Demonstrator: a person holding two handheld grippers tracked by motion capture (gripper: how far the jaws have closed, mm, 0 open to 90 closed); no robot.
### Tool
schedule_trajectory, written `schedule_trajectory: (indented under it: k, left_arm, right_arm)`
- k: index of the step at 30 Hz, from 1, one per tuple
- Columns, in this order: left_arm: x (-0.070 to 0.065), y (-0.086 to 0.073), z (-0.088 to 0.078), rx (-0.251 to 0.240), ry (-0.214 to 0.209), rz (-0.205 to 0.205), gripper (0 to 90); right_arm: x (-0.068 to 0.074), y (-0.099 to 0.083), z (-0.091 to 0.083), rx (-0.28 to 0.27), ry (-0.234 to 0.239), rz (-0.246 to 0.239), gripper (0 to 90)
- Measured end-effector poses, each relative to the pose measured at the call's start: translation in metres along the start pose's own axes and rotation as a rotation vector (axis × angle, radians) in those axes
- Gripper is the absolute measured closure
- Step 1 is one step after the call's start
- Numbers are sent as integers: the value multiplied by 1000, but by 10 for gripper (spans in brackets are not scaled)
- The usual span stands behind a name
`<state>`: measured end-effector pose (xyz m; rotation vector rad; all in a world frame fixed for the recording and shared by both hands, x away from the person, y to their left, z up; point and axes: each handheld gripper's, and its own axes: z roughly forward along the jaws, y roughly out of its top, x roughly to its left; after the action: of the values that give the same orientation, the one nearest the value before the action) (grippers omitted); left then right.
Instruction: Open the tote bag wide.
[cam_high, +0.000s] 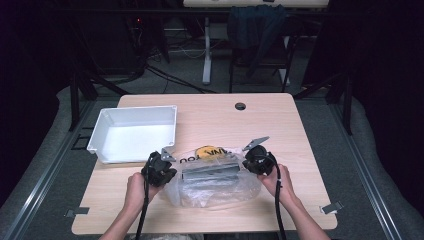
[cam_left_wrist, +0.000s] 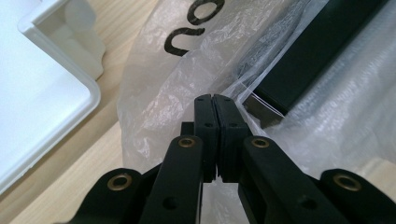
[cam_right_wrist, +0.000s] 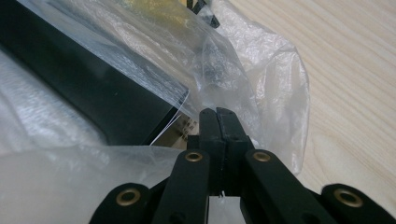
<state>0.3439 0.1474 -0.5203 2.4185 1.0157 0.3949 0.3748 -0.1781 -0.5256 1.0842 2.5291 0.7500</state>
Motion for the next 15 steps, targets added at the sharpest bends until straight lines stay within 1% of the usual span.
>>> schedule_trajectory:
  k: [3,5,6,7,8,9,11,12,14,15]
  left_arm:
    - [2,3,4,-2,12,-4,896]
    - [3,4,8,1,11,-10,896]
    - [3,4,9,14,16,-6,896]
    - [3,4,11,27,30,6,897]
    - [5,3,13,27,18,-8,897]
    - [6,2,15,33,11,-12,896]
    - [6,1,16,45,-3,-10,895]
    - [6,1,16,53,-5,-5,895]
    - [3,-1,18,65,-12,6,890]
    - [2,-2,19,74,-14,13,883]
  right_arm:
    - [-2,2,3,7,-8,2,900]
    - [-4,2,5,6,2,6,900]
    - [-5,1,6,7,3,11,900]
    - [-5,2,7,18,-4,18,900]
    - [-5,1,9,34,-11,15,900]
    - [-6,0,10,35,-2,29,900]
    - [-7,-1,12,48,15,32,900]
    - [-6,-2,14,35,23,48,900]
    - [-7,-3,14,81,32,29,896]
    - [-6,-4,15,81,45,41,880]
